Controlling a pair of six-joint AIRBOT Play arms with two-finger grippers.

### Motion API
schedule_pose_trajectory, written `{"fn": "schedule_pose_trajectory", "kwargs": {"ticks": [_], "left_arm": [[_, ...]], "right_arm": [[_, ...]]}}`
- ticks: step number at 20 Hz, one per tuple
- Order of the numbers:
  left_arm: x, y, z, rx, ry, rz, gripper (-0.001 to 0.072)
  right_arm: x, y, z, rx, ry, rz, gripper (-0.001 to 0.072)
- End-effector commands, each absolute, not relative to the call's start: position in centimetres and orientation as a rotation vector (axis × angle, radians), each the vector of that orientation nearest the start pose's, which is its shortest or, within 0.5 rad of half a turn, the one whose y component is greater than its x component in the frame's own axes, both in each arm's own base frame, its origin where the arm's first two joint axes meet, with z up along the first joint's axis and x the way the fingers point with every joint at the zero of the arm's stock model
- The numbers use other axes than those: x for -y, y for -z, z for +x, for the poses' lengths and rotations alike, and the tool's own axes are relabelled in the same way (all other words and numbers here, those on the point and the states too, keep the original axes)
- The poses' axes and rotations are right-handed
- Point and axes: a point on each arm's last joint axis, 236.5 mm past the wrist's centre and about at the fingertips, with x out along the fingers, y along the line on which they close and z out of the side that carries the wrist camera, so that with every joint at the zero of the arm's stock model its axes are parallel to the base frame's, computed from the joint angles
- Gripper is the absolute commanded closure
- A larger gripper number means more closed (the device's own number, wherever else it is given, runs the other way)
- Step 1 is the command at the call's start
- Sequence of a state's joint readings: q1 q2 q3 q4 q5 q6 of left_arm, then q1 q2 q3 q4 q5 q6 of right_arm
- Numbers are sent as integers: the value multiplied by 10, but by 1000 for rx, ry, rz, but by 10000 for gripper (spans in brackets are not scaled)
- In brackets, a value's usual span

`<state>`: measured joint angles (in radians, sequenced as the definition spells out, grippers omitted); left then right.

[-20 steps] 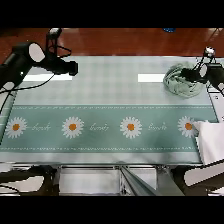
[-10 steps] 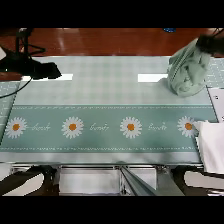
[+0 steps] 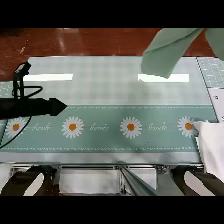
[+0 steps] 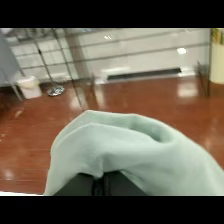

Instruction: Fold the shirts.

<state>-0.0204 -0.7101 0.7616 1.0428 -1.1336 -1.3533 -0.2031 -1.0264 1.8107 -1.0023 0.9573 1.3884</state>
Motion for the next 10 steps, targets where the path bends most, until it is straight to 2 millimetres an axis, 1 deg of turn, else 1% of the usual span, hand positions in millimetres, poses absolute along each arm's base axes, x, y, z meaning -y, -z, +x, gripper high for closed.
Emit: {"fn": "schedule_pose_trajectory", "kwargs": {"ticks": [1, 2, 4, 5, 7, 9, 10], "left_arm": [[122, -87, 257, -949, 469, -286, 201], [121, -89, 257, -944, 462, -298, 201], [121, -90, 256, -948, 450, -321, 201], [121, -90, 256, -950, 446, -329, 201], [121, -90, 256, -951, 446, -330, 201], [121, -90, 256, -951, 445, -330, 201], [121, -90, 256, -951, 445, -332, 201]], "right_arm": [[-66, -476, 335, -86, -387, 153, 691], [-73, -466, 329, -132, -413, 136, 691], [-84, -434, 318, -272, -464, 109, 691], [-94, -418, 311, -338, -516, 115, 691], [-116, -397, 302, -414, -616, 137, 691], [-148, -369, 293, -496, -721, 143, 691], [-169, -351, 284, -549, -786, 137, 691]]}}
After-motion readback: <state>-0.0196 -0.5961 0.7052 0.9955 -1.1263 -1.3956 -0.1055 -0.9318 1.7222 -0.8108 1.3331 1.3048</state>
